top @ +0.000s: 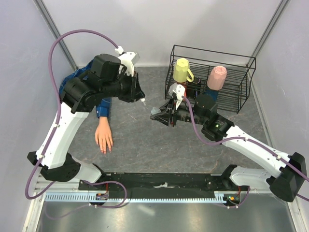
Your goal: Paint the nails
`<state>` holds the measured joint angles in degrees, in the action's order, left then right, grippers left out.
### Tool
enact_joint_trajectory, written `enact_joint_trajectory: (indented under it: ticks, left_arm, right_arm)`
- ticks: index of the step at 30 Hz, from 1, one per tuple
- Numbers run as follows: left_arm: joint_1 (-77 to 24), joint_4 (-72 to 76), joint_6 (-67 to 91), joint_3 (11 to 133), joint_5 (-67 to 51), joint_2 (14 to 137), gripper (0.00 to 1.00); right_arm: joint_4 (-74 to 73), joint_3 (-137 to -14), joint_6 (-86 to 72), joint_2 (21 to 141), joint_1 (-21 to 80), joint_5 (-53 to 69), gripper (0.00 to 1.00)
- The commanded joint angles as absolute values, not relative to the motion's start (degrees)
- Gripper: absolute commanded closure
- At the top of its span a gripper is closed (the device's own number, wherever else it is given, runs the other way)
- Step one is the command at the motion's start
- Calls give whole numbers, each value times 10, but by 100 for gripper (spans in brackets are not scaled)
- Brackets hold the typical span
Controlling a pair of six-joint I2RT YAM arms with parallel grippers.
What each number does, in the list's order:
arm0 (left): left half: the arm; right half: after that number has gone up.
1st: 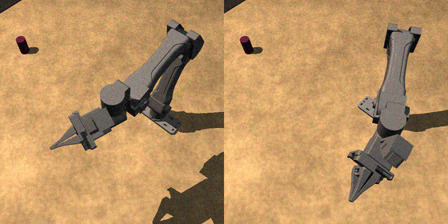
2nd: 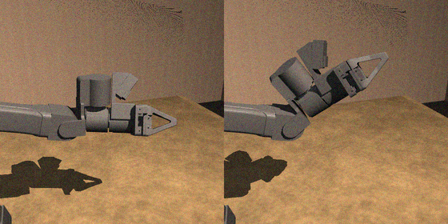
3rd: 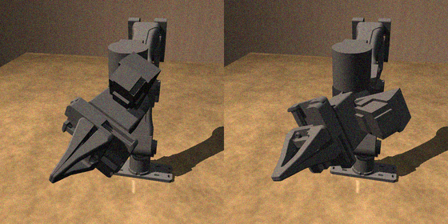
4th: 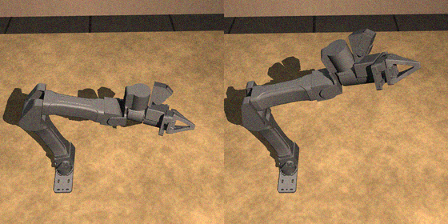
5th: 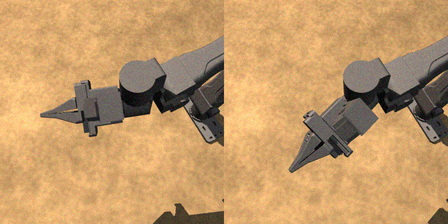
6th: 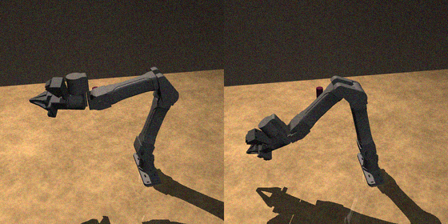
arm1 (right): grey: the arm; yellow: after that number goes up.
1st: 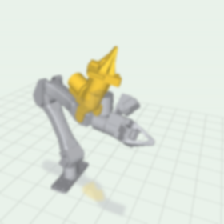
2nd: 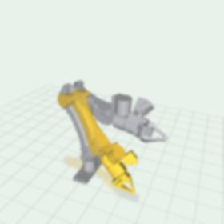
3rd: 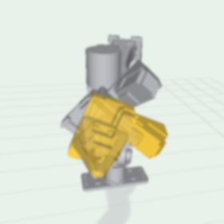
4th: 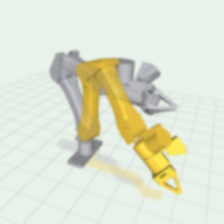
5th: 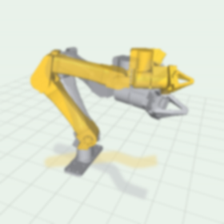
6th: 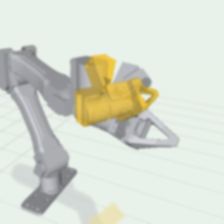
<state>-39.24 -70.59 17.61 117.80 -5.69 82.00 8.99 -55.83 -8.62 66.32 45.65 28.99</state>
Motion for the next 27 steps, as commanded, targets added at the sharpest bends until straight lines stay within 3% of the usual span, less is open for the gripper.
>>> enact_joint_trajectory:
  ticks: [1,6,11,18,27]
  left_arm:
    - [-391,-672,195,1180,39,782,98]
    - [-390,-643,209,1115,127,744,98]
    - [-388,-586,237,961,246,667,98]
    - [-351,-537,315,753,272,620,98]
    - [-287,-529,428,591,332,609,98]
  right_arm:
    - [113,-537,-69,636,460,283,100]
    - [139,-500,-70,612,460,272,100]
    - [154,-481,-85,584,460,266,100]
    - [170,-442,-91,534,460,246,100]
    - [156,-421,-108,486,460,193,100]
